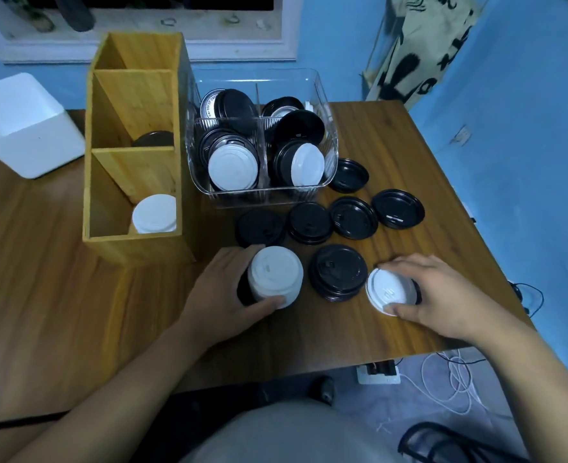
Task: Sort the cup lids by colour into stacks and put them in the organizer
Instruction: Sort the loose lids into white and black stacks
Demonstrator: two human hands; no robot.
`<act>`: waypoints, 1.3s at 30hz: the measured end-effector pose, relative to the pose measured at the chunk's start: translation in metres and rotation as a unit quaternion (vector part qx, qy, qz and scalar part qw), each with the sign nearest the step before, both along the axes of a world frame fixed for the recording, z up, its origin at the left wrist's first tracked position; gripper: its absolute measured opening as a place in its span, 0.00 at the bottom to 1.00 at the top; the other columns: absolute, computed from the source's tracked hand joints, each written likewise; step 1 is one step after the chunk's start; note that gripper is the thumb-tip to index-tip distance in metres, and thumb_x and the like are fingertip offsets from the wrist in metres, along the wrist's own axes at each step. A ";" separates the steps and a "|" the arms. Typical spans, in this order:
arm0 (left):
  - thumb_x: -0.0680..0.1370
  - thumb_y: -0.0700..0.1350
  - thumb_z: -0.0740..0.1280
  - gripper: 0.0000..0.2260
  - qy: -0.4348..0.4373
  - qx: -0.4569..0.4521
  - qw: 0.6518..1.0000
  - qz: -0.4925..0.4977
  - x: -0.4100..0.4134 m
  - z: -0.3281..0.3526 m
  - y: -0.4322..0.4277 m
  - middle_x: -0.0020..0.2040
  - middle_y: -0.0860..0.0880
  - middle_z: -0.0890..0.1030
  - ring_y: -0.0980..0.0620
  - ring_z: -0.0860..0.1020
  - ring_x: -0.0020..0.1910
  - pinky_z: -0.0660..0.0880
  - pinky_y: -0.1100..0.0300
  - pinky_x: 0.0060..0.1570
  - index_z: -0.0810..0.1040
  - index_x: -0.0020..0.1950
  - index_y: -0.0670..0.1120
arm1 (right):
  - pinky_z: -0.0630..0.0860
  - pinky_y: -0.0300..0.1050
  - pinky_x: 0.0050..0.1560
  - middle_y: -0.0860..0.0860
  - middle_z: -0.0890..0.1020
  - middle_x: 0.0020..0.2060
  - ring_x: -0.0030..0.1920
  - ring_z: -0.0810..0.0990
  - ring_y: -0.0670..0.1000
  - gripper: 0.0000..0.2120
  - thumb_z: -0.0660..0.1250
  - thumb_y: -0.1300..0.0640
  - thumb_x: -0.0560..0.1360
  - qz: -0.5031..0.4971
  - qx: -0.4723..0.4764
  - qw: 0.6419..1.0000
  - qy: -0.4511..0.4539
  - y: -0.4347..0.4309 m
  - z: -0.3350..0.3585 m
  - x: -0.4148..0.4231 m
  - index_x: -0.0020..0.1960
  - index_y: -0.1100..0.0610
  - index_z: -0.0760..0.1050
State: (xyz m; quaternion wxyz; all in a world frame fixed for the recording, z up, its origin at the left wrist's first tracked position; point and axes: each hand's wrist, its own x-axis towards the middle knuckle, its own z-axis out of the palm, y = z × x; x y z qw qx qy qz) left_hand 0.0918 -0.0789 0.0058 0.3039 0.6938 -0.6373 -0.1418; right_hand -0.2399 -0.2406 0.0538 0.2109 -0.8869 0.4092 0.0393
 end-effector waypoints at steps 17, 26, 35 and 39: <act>0.69 0.70 0.73 0.38 0.016 0.004 1.000 0.010 -0.002 0.003 0.002 0.64 0.57 0.77 0.59 0.72 0.62 0.67 0.68 0.60 0.72 0.73 0.53 | 0.75 0.43 0.54 0.40 0.74 0.55 0.52 0.76 0.42 0.30 0.71 0.33 0.67 0.032 -0.051 0.988 -0.140 0.052 0.060 0.123 0.67 0.41 0.74; 0.67 0.70 0.74 0.36 0.038 -0.022 0.999 0.010 -0.004 0.009 0.002 0.58 0.61 0.76 0.67 0.66 0.55 0.64 0.74 0.53 0.76 0.69 0.51 | 0.68 0.44 0.47 0.48 0.74 0.55 0.55 0.75 0.52 0.33 0.64 0.26 0.70 0.049 -0.113 0.992 -0.002 0.063 0.045 0.179 0.66 0.46 0.74; 0.66 0.69 0.76 0.42 0.045 -0.013 0.999 0.007 -0.003 0.008 0.003 0.65 0.56 0.78 0.62 0.69 0.62 0.68 0.64 0.57 0.71 0.74 0.51 | 0.67 0.45 0.45 0.46 0.66 0.50 0.52 0.70 0.51 0.32 0.66 0.26 0.67 0.052 -0.079 0.995 -0.025 0.063 0.035 0.176 0.62 0.46 0.72; 0.66 0.70 0.75 0.42 0.045 -0.022 0.999 -0.019 -0.004 0.010 0.004 0.65 0.56 0.78 0.64 0.69 0.61 0.66 0.66 0.59 0.70 0.74 0.52 | 0.72 0.46 0.49 0.47 0.68 0.53 0.54 0.72 0.51 0.32 0.65 0.27 0.70 0.053 -0.084 0.995 -0.022 0.068 0.034 0.174 0.65 0.47 0.72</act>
